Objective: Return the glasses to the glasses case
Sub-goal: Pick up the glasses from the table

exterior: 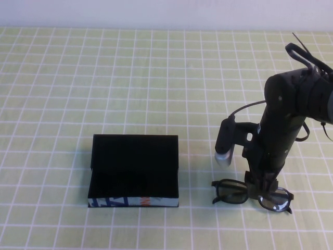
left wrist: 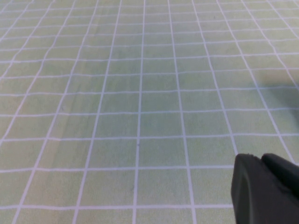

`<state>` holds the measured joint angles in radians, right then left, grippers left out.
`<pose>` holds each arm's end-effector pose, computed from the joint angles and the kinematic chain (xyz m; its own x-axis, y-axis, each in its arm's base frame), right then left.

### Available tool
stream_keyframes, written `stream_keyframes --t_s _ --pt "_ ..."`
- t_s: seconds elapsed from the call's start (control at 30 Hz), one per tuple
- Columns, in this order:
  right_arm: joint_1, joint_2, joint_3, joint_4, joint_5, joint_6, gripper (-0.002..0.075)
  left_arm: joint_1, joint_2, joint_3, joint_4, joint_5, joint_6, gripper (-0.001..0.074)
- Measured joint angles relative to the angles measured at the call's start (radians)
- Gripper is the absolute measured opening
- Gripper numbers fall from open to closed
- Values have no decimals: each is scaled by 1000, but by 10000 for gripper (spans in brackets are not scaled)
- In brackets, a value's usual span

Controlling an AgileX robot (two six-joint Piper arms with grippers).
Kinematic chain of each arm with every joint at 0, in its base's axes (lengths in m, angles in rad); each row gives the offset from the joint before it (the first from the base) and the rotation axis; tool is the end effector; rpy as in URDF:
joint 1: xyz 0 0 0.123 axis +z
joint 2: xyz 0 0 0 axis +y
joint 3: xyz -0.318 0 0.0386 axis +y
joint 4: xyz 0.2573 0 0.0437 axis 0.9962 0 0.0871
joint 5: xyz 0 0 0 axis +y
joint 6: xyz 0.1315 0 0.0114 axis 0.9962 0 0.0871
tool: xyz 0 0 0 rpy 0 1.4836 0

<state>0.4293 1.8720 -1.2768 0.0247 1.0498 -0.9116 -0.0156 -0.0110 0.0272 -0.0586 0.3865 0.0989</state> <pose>0.3356 0.1567 0.1752 -0.2397 -0.9705 -0.0249 -0.9709 0.2397 0.0030 0.0650 -0.0039 0.1567 -0.3077 0.0494 -0.9502 0.0504 0.9981 0.0356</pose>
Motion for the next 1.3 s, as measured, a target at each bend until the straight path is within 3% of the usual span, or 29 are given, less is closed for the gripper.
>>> stream_keyframes --t_s 0.2,0.43,0.67,0.93,1.13,1.3 --pt "0 9 -2 -3 4 0 388 0 0 0 0 0 0 -4" --pt "0 9 -2 -4 12 0 288 0 0 0 0 0 0 -4" --pt "0 9 -2 -6 38 0 246 0 0 0 0 0 0 -4" --pt "2 -14 -2 -8 88 0 38 0 0 0 0 0 0 -4" --pt "7 -22 -2 -12 96 15 22 0 0 0 0 0 0 -4" --pt "71 -41 -50 -16 145 25 22 0 0 0 0 0 0 -4"
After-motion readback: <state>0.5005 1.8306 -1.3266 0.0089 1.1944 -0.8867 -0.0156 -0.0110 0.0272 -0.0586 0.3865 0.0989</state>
